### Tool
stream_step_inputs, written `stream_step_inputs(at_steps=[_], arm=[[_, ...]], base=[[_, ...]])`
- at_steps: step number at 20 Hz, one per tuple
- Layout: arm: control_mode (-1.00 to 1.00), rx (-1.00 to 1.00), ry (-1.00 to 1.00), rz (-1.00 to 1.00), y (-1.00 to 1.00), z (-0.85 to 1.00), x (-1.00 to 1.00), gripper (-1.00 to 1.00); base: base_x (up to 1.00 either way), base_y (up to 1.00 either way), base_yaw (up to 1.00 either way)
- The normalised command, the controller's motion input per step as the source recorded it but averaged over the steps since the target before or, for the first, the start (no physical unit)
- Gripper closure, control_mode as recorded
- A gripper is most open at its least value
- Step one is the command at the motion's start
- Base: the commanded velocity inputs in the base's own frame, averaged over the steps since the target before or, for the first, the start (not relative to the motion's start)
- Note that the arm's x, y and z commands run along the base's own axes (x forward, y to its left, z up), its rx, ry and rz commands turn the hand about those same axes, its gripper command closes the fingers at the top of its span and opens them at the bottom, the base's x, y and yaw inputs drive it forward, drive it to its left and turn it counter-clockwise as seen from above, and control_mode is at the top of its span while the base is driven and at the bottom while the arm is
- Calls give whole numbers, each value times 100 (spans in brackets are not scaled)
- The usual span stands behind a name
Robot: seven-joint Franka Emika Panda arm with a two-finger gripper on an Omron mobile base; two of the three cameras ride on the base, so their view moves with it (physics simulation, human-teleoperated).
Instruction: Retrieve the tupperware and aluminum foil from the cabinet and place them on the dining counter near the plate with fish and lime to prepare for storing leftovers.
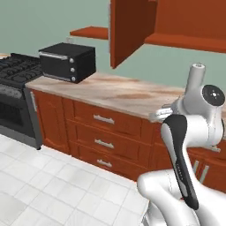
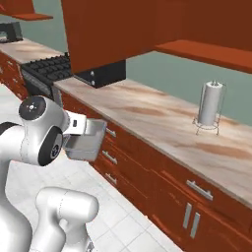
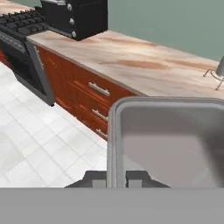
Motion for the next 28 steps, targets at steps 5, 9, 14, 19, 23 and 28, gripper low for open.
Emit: stream_step_inputs(at_steps=[5,9,14,19,23,28], arm=[[100,0,0,0,0,0,0,100],[100,0,0,0,0,0,0,100],[100,0,0,0,0,0,0,100],[100,0,0,0,0,0,0,100],[100,0,0,0,0,0,0,100],[100,0,0,0,0,0,0,100]], base=[[-45,66,95],[-41,64,96],[-39,61,96],[-35,56,97],[2,34,86],[46,18,69]])
